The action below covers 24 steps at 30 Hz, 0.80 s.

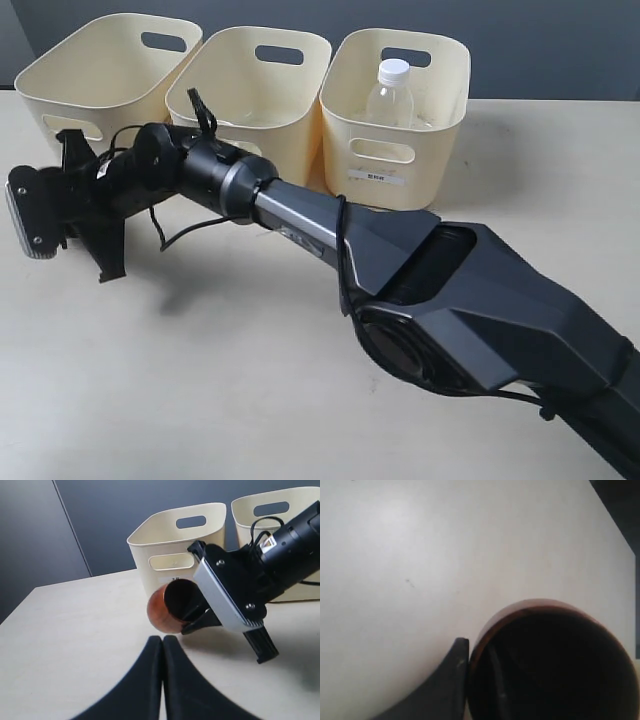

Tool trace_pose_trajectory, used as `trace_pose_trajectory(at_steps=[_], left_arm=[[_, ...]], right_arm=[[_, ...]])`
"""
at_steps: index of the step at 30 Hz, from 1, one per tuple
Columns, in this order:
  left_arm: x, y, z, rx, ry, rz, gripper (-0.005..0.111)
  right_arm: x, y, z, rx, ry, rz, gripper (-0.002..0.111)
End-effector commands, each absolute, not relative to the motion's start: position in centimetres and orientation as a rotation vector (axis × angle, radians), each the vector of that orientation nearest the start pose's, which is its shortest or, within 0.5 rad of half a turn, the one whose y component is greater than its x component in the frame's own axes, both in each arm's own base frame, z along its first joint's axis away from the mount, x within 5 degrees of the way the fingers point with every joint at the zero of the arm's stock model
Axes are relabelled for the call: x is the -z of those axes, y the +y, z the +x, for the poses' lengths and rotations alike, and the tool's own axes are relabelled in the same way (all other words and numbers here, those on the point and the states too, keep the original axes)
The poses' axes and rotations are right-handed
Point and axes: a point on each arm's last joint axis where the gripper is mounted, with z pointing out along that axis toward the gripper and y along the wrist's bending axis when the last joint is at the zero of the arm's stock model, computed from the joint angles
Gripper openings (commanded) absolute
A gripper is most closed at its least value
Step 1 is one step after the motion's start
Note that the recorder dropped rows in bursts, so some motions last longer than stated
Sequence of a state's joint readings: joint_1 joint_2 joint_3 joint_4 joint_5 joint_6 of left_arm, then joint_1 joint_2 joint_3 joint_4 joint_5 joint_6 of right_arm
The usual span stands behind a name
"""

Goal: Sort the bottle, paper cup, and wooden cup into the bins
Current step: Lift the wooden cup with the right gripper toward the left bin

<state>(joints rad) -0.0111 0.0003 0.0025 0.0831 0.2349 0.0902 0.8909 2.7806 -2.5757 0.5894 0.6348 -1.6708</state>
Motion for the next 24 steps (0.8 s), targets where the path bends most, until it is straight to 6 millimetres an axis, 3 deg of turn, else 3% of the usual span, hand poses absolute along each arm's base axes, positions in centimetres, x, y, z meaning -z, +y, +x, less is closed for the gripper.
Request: trace_pose_trajectory(at_steps=[1,10,18,21,24], left_arm=[[-19.2,0.1,5.6,-0.128,1.711,0.141,0.000],[-19.2,0.1,5.6,-0.128,1.711,0.141,0.000],[-19.2,0.1,5.6,-0.128,1.711,0.141,0.000],[-19.2,0.1,5.6,-0.128,1.711,0.141,0.000],[-19.2,0.1,5.6,-0.128,1.711,0.141,0.000]], right_arm=[[-14.6,47.7,35.7,-0.174,1.042,-1.965,-0.001],[-15.8,47.9,35.2,-0.079,1.075,-1.958,-0.001],[-15.1,47.1,35.0,-0.111,1.157,-2.053,-0.001],[-16.8,46.8,35.2,-0.175,1.178,-2.000,-0.001],[-19.8,46.4,35.2,-0.213,1.162,-1.940,-0.001]])
